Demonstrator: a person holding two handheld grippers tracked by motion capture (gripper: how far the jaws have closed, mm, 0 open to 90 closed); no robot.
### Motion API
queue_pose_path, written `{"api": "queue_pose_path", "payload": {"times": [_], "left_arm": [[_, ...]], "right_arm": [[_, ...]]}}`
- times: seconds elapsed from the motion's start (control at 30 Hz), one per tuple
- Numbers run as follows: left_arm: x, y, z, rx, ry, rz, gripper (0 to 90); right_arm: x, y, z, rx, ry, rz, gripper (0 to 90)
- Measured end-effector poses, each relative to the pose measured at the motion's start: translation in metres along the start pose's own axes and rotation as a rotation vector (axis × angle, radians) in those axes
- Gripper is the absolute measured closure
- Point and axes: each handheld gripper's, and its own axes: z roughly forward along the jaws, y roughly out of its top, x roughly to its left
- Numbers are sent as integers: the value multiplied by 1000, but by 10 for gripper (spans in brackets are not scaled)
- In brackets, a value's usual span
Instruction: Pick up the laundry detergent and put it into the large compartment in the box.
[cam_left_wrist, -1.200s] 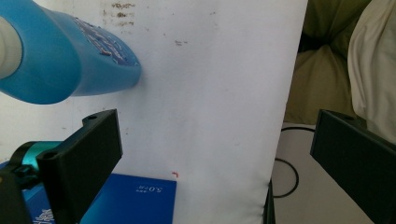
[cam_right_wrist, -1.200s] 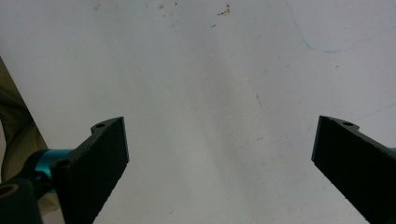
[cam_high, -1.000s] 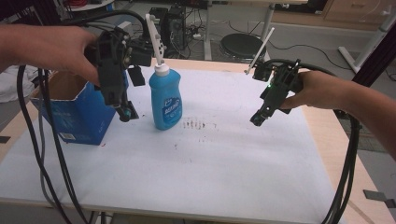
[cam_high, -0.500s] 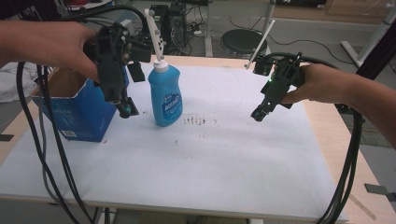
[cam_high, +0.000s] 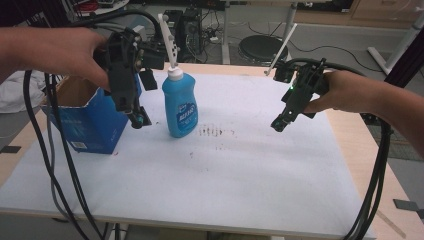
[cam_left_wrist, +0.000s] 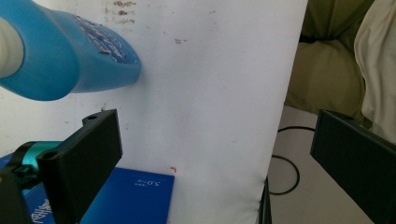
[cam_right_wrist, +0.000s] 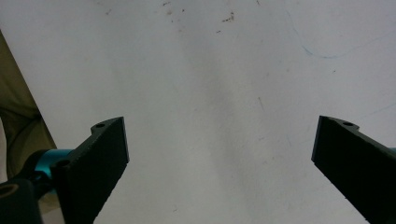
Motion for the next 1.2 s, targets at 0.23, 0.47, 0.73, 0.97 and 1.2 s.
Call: {"api": "queue_pose_path", "payload": {"times": [0.23,0.47,0.73,0.97,1.2], "left_arm": [[2,0,-1,5,14,-34,21],[18,3,-3,-9,52,-210,22],[36,7,-5,-25,67,-353,21],[47,14,-3,-56,74,-438,21],[63,21,2,-74,77,-542,22]], "right_arm": [[-1,0,-1,-3,-4,0,29],[0,-1,-1,-4,-7,-6,29],[-3,-1,0,-2,-5,-7,29],[-5,-2,0,-13,-3,-9,29],[-7,-5,-2,-14,-5,3,29]]}}
